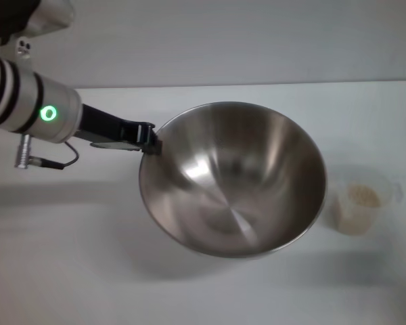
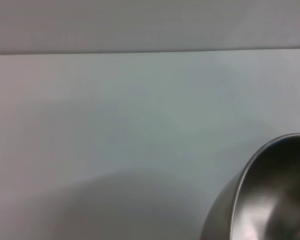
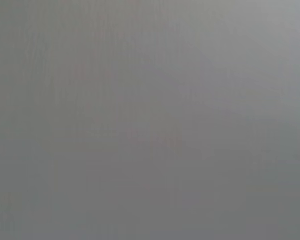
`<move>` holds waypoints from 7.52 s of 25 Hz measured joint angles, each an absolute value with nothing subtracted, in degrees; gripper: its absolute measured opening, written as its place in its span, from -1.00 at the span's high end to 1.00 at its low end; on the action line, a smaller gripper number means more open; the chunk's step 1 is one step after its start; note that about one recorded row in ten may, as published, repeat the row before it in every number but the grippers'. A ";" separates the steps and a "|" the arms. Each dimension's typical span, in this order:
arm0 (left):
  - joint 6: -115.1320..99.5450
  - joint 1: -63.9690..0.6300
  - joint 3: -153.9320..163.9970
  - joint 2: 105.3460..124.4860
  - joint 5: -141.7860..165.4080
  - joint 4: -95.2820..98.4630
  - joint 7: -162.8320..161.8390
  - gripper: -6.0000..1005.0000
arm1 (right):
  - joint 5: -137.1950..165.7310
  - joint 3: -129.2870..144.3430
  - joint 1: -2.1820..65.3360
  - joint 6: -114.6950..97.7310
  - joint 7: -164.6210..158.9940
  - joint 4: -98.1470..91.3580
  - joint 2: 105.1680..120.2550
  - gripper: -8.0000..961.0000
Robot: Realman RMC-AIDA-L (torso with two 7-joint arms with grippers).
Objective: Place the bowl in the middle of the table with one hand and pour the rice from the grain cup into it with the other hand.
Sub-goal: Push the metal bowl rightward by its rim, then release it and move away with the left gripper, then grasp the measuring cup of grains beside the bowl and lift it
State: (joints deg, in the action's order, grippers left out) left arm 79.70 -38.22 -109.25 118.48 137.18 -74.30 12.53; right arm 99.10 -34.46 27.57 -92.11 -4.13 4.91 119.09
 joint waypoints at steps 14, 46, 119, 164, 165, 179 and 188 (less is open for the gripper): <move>73.52 -41.08 -106.08 118.38 137.58 -67.99 12.92 0.92 | 99.05 -34.73 27.41 -92.93 -4.13 4.92 119.09 -0.33; 69.34 -43.43 -103.23 118.21 139.91 -63.45 13.47 0.92 | 98.79 -34.71 26.98 -93.07 -4.13 4.92 119.09 -0.33; 61.09 -32.37 -105.55 118.37 139.61 -81.59 17.73 0.40 | 98.97 -34.40 25.41 -94.75 -4.13 5.24 119.09 -0.33; -69.10 -12.72 -83.21 117.75 165.50 -37.25 -18.92 0.32 | 99.41 -30.27 16.66 -98.03 -3.49 12.77 119.46 -0.32; -69.10 -12.72 -83.21 117.75 165.50 -37.25 -18.92 0.24 | 99.41 -30.27 16.66 -98.03 -3.49 12.77 119.46 -0.32; -68.57 -13.41 -83.50 116.96 165.49 -35.02 -18.56 -0.52 | 99.58 -23.48 8.47 -100.33 5.66 23.73 119.09 -0.32; -67.49 -13.66 -83.50 116.25 165.50 -34.98 -18.43 -0.52 | 99.48 -21.34 4.55 -99.99 7.52 26.33 119.08 -0.32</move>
